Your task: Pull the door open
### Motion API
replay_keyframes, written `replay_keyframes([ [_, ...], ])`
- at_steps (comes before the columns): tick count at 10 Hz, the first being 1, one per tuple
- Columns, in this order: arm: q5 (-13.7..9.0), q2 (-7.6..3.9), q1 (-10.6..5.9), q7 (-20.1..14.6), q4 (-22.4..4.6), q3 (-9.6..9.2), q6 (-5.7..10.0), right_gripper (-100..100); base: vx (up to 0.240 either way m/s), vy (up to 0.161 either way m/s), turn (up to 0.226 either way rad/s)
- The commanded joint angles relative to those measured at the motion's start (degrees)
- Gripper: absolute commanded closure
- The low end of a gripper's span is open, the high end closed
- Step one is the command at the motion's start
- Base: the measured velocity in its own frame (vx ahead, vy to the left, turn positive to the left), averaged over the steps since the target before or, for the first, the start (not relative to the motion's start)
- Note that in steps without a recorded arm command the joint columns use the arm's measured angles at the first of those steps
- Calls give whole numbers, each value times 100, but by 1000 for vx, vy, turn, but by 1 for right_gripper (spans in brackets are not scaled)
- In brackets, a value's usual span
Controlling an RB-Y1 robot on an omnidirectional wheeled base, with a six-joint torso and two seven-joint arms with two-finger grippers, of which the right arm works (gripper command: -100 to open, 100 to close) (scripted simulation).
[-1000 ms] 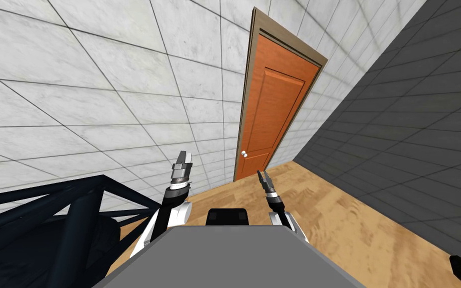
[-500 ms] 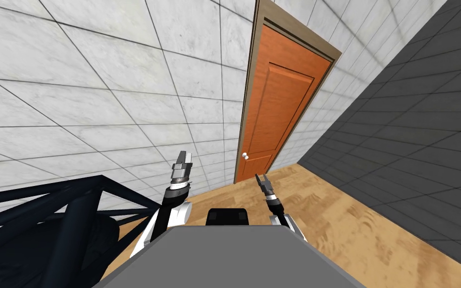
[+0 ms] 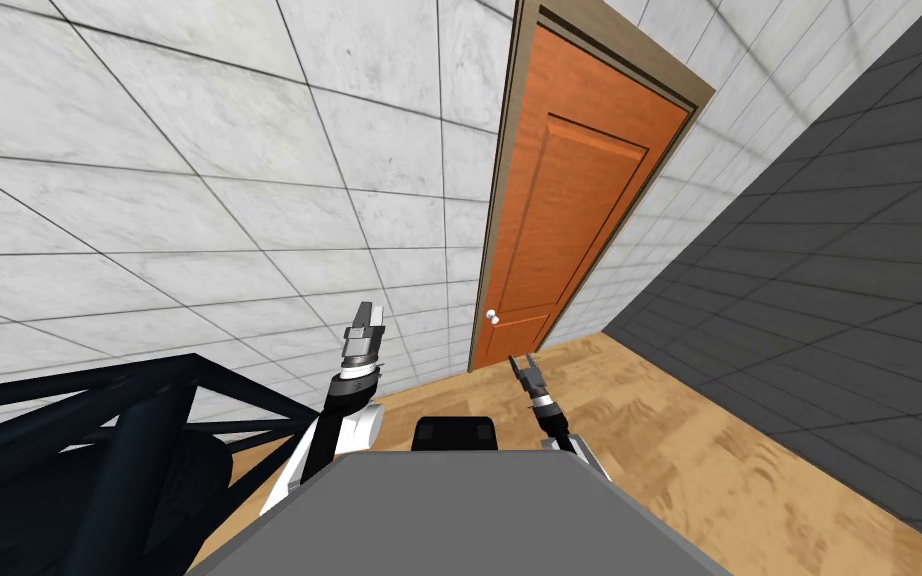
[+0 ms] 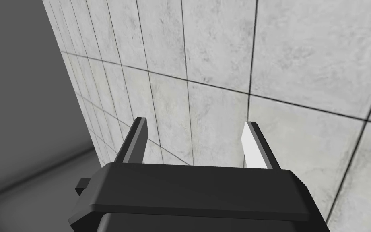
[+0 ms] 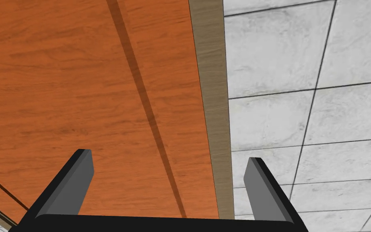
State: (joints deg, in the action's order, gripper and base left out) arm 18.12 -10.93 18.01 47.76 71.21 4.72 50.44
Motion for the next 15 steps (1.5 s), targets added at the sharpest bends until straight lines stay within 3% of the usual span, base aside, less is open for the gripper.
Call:
replay_keyframes([
  [1,68,-26,-56,211,-263,13,88,-100,88,-46,58],
  [12,481,-168,-304,1325,-1561,56,455,-100,125,-28,35],
  [13,463,-155,-271,1255,-1456,49,422,-100,85,-3,2],
  [15,442,-159,-331,1294,-1520,44,412,-100,-113,-5,94],
])
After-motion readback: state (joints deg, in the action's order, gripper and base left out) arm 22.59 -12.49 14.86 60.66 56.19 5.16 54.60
